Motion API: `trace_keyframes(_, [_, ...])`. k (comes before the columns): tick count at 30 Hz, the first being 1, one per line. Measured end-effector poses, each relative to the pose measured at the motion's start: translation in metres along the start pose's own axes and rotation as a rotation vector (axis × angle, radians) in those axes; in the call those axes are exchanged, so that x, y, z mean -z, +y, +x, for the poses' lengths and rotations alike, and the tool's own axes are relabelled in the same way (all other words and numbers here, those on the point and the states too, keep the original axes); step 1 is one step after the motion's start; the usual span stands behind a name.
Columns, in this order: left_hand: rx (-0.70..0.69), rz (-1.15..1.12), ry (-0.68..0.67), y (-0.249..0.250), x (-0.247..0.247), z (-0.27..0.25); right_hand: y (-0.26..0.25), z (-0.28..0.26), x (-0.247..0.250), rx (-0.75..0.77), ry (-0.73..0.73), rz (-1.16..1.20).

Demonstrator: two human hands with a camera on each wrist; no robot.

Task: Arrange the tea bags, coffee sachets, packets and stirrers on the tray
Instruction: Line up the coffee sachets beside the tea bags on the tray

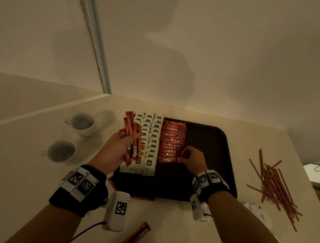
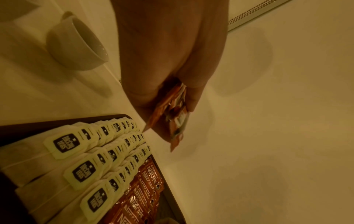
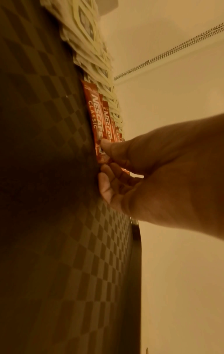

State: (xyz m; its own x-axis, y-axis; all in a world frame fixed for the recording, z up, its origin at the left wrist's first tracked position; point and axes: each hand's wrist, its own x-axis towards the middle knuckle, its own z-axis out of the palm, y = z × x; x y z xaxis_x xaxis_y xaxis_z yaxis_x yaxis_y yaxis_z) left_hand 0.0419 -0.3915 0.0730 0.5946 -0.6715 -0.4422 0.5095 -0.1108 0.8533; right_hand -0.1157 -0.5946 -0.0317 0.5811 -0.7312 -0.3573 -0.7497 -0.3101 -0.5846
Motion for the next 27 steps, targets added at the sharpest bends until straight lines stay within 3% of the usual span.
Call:
trace_keyframes(5, [-0.029,0.075,0.012,0.002,-0.008,0.002,-0.010,-0.006,0.007,0.038,0.028,0.061])
trace_keyframes(8, [-0.048,0.110,0.036,0.004,-0.014,0.005,-0.043,-0.024,0.022,0.192,0.042,0.254])
trace_keyframes(10, [-0.068,0.121,0.031,0.004,-0.020,0.007,-0.070,-0.043,0.031,0.328,-0.070,0.371])
trace_keyframes(13, [-0.097,0.116,-0.006,0.006,-0.029,0.007,-0.098,-0.063,0.033,0.404,-0.246,0.458])
trace_keyframes(17, [-0.106,0.082,-0.048,0.007,-0.034,0.006,-0.107,-0.067,0.023,0.505,-0.038,0.386])
trace_keyframes(22, [-0.050,-0.044,0.008,0.006,-0.027,0.008,-0.099,-0.068,0.025,0.622,0.220,0.177])
trace_keyframes(27, [-0.057,-0.008,-0.097,0.004,-0.026,0.004,-0.092,-0.066,0.029,0.756,0.334,-0.071])
